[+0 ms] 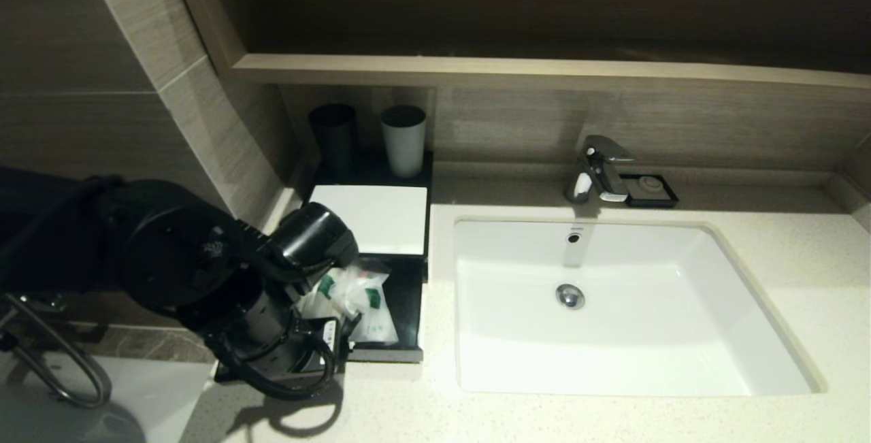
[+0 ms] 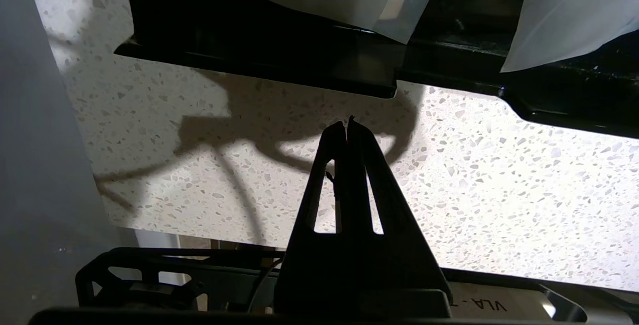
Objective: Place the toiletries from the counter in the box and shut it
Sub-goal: Close the drawer
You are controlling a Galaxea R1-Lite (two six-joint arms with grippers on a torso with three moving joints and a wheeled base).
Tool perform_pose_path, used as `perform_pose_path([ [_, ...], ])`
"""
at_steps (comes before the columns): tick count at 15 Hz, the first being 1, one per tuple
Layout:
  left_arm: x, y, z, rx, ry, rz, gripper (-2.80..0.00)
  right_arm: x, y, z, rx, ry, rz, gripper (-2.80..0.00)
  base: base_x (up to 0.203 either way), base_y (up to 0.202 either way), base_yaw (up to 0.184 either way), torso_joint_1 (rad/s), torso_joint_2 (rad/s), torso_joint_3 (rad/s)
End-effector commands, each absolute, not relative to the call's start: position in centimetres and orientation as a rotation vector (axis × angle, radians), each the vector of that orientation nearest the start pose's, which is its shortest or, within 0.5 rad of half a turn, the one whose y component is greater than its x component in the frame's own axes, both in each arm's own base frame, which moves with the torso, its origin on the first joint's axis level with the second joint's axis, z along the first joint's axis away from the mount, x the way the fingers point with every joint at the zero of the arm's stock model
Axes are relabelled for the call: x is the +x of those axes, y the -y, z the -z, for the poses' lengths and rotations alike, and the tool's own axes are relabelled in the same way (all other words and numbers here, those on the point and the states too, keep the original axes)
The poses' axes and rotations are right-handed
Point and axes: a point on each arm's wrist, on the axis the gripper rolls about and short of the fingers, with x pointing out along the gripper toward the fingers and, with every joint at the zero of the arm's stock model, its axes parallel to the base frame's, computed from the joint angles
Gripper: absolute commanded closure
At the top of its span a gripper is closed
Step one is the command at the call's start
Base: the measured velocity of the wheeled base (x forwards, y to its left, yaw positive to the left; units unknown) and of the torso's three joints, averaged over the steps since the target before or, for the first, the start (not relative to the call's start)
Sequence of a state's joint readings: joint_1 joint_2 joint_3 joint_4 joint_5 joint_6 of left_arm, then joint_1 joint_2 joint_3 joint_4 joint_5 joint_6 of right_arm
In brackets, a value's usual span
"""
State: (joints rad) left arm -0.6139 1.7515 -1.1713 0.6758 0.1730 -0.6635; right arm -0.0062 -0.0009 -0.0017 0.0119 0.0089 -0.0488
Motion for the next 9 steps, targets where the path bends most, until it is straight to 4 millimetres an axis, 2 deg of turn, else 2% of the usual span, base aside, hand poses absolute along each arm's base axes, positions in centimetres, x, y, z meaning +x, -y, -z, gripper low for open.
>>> perform_pose_path([
  [1, 22.6, 15.1, -16.6, -0.086, -1.217, -0.017, 0.00, -2.3, 0.0, -7.5, -0.049, -0.009, -0.003, 0.00, 0.000, 0.000, 0.000, 0.000, 0.00, 0.000],
  [9, 23.7, 14.3, -16.7, -0.073, -1.210, 0.006, 0.00, -2.3, 0.0, -7.5, -0.049, -0.009, -0.003, 0.00, 0.000, 0.000, 0.000, 0.000, 0.00, 0.000],
])
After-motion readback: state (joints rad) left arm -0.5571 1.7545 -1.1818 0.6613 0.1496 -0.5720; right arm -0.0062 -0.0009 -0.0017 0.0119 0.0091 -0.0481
